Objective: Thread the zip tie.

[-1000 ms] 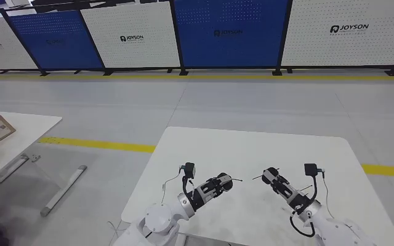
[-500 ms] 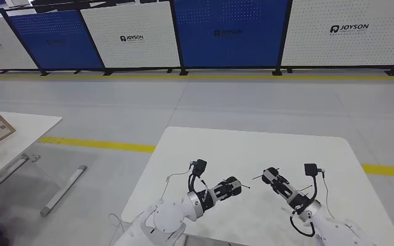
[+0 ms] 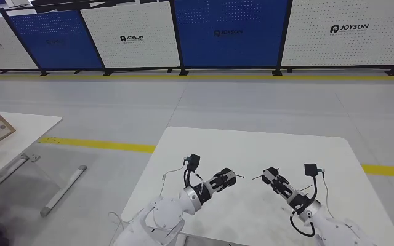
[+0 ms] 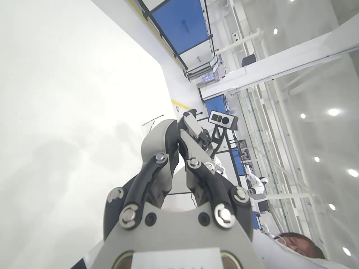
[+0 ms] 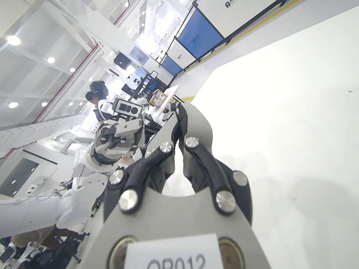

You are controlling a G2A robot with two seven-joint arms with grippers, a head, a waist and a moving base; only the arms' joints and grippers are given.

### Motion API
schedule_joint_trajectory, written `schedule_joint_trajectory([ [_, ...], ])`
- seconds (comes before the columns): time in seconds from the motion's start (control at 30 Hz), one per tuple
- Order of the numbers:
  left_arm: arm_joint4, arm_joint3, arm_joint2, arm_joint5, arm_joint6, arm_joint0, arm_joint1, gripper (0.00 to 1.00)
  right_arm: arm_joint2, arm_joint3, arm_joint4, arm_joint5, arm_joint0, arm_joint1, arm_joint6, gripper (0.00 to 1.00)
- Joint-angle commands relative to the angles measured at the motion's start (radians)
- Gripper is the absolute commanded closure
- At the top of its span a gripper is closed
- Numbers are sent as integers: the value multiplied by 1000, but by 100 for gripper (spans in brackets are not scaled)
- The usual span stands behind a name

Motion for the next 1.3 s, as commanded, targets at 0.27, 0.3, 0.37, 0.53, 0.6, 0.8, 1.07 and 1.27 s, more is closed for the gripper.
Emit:
schedule_joint_trajectory([
  [0.27, -1, 0, 0, 0, 0, 0, 0, 100, -10, -72, -49, 81, -41, -17, -140, 100],
  [0.3, -1, 0, 0, 0, 0, 0, 0, 100, -17, -84, -55, 96, -47, -21, -158, 100],
  [0.37, -1, 0, 0, 0, 0, 0, 0, 100, -46, -102, -77, 164, -60, -31, -180, 100],
  [0.53, -1, 0, 0, 0, 0, 0, 0, 100, -61, -118, -82, 212, -58, -38, -174, 100],
  [0.6, -1, 0, 0, 0, 0, 0, 0, 100, -61, -118, -82, 212, -58, -38, -174, 100],
  [0.8, -1, 0, 0, 0, 0, 0, 0, 100, -54, -112, -85, 206, -61, -39, -180, 100],
  [1.07, -1, 0, 0, 0, 0, 0, 0, 100, 13, -100, -22, 16, -129, -40, -203, 100],
  [1.27, -1, 0, 0, 0, 0, 0, 0, 100, 1, -114, -30, 70, -137, -51, -223, 100],
])
